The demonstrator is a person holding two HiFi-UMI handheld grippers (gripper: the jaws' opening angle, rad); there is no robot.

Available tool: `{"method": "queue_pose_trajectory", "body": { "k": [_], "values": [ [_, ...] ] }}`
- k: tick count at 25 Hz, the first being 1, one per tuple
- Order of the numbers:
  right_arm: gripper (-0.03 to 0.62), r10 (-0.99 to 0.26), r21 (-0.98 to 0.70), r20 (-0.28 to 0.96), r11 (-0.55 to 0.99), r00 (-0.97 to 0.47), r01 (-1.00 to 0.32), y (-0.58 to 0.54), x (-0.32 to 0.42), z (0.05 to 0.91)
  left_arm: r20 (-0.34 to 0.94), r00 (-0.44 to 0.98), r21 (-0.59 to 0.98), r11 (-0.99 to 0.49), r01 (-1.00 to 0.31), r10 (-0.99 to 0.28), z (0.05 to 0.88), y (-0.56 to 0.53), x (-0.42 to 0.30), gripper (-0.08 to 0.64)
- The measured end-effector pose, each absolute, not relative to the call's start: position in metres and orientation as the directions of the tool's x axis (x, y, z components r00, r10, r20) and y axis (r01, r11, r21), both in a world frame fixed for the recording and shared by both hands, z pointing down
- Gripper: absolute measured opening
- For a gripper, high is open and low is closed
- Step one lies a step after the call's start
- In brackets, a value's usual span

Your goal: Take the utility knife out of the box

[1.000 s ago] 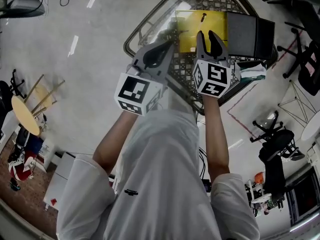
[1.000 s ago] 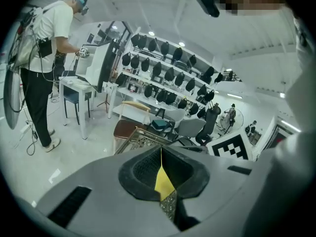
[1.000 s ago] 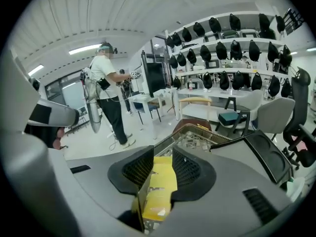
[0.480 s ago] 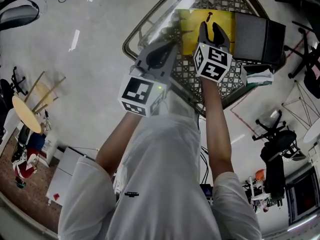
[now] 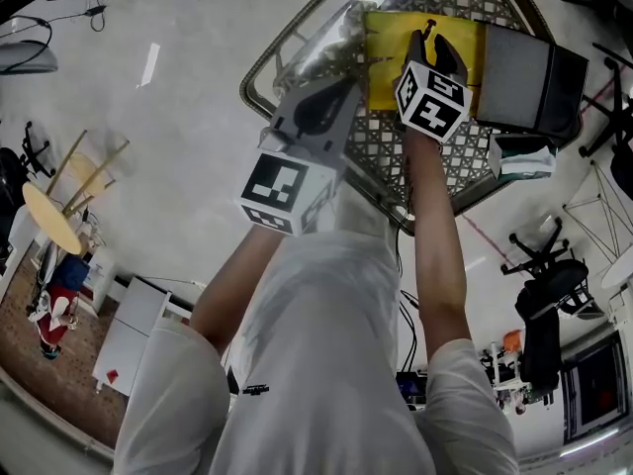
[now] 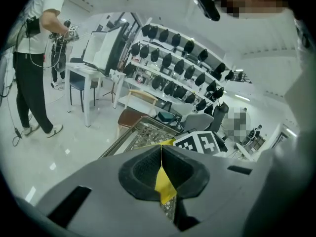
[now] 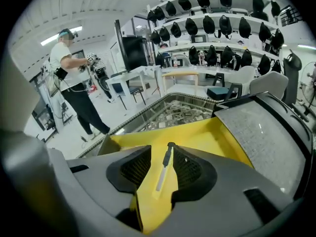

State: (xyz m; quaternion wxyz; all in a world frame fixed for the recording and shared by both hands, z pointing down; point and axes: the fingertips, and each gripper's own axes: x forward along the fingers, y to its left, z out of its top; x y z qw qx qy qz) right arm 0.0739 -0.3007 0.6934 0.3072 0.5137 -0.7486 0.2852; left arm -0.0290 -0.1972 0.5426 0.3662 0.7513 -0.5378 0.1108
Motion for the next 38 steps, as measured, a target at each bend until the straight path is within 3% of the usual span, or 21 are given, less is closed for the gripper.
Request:
{"method": "queue_pose_trajectory", "body": {
  "k": [9, 14, 20, 38],
  "values": [
    [0.128, -0.558, -0.061, 0.802, 0.281, -0.215, -0.958, -0.302, 0.079, 0.725, 0.573, 0.402, 0.445, -0.141, -0.884, -0.714, 0.562, -0.195, -0.028, 0.005],
    [0.055, -0.542, -0.021, 0.815, 0.324, -0.204, -0.946, -0.303, 0.078, 0.728, 0.570, 0.396, 0.441, -0.139, -0.887, -0.720, 0.562, -0.198, -0.027, 0.005],
    [0.051, -0.531, -0.025, 0.823, 0.321, -0.201, -0.947, -0.300, 0.075, 0.724, 0.569, 0.387, 0.437, -0.132, -0.890, -0.726, 0.558, -0.189, -0.033, 0.005],
    [0.051, -0.640, -0.062, 0.711, 0.356, -0.292, -0.932, -0.295, 0.070, 0.655, 0.532, 0.397, 0.458, -0.140, -0.878, -0.748, 0.565, -0.159, -0.029, 0.005]
  ]
}}
